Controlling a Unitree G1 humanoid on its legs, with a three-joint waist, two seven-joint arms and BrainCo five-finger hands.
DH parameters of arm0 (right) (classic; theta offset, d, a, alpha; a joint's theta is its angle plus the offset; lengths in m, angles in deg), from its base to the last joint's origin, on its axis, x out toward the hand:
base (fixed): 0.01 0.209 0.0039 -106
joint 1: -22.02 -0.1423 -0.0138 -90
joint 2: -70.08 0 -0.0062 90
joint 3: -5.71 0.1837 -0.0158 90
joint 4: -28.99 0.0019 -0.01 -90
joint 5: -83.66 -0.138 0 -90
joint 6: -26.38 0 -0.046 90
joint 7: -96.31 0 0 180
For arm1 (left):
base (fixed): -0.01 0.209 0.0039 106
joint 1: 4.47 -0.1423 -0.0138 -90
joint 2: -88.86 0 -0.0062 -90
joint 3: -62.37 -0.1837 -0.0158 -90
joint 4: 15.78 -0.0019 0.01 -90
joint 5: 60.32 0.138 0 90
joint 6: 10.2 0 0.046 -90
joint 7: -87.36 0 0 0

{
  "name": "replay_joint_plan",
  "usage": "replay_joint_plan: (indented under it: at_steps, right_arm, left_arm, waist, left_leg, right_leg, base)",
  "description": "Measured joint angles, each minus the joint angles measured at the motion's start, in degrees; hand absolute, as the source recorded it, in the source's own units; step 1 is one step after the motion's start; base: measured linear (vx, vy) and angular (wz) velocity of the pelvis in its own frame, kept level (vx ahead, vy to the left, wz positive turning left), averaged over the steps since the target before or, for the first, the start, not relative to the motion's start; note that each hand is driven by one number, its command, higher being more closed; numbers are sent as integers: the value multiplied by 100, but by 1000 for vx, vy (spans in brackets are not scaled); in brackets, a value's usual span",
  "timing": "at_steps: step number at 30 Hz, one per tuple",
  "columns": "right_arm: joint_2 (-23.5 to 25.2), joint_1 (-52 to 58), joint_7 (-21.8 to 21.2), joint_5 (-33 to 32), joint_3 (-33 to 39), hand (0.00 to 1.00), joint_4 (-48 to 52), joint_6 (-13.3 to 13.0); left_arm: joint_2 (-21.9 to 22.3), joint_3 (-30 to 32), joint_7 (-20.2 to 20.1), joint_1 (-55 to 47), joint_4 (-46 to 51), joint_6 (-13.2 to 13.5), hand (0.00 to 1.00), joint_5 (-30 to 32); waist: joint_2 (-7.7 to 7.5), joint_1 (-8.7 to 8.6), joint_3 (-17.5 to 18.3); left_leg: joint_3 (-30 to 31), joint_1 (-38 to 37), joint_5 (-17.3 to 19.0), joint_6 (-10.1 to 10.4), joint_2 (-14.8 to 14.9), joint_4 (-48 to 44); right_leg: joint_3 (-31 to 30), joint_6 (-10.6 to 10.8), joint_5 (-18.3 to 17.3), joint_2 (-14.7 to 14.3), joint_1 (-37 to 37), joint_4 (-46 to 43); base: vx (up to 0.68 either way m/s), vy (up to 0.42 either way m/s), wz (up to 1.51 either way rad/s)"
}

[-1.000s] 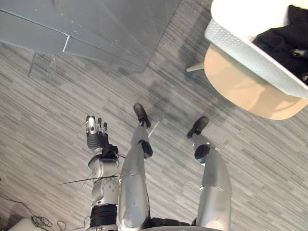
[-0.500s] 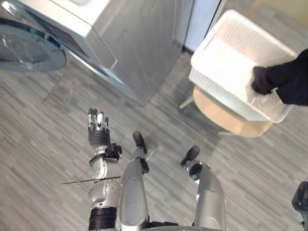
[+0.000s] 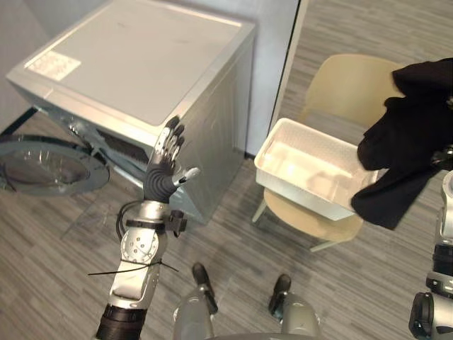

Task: Pick up the laundry basket with both hands and put the clothes into the washing machine.

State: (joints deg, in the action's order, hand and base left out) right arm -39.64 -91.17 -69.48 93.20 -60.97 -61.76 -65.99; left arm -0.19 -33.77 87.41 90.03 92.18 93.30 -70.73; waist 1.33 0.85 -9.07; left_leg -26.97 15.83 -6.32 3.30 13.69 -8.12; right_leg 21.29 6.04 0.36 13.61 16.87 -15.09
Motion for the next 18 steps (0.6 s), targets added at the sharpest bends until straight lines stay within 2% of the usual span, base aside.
replay_joint_plan:
  at_steps: [3, 6, 8, 11, 13, 15, 18]
  right_arm:
    - [12, 5, -338, -85, -320, 100, 550, -219]
    - [21, -108, -631, -387, -686, 100, 927, -515]
    - [35, -356, -725, -632, -936, 100, 927, -559]
    - [41, -605, -829, -975, -1135, 100, 1055, -595]
    - [65, -938, -829, -1235, -1494, 100, 1126, -603]
    - [208, -1228, -831, -1427, -1810, 100, 1180, -604]
    - [496, -1286, -829, -1640, -2164, 100, 1451, -611]
  left_arm:
    - [2, -463, -43, 509, -80, 23, 0, 111]
    - [9, -1073, -318, 1198, -645, -11, 0, 59]
    - [11, -1487, -515, 1730, -1265, -199, 0, -112]
    - [27, -1947, -712, 2205, -1945, -377, 0, -277]
    - [42, -2312, -803, 2582, -2529, -635, 0, -625]
    - [90, -2366, -852, 2654, -2609, -770, 0, -749]
    - [383, -2374, -768, 2915, -2996, -826, 0, -611]
  waist:
    - [-16, -45, 145]
    - [-51, -194, 240]
    - [-95, -295, 279]
    - [-96, -352, 279]
    - [-94, -418, 281]
    - [-94, -476, 280]
    - [-94, -476, 280]
  left_leg:
    - [-160, -191, 154, 0, -54, -81]
    - [-176, -286, 174, -29, -63, -94]
    - [-190, -320, 182, -21, -58, -75]
    - [-295, -375, 184, -18, -58, -36]
    - [-360, -395, 201, 7, -57, -7]
    - [-416, -392, 202, 10, -49, 13]
    - [-455, -382, 202, 13, -41, 23]
  right_leg:
    - [-226, -30, 236, -59, -209, 371]
    - [-340, -25, 411, -117, -351, 599]
    - [-424, -38, 475, -155, -357, 694]
    - [-535, -37, 523, -179, -334, 762]
    - [-613, -14, 577, -206, -315, 843]
    - [-695, -9, 621, -241, -288, 934]
    - [-726, -20, 647, -252, -252, 952]
  base:
    - [110, 46, -37]
    - [99, 12, -26]
    - [38, -2, -21]
    - [-10, 6, -21]
    - [-34, 6, -21]
    - [-42, -3, -18]
    - [-26, -5, -8]
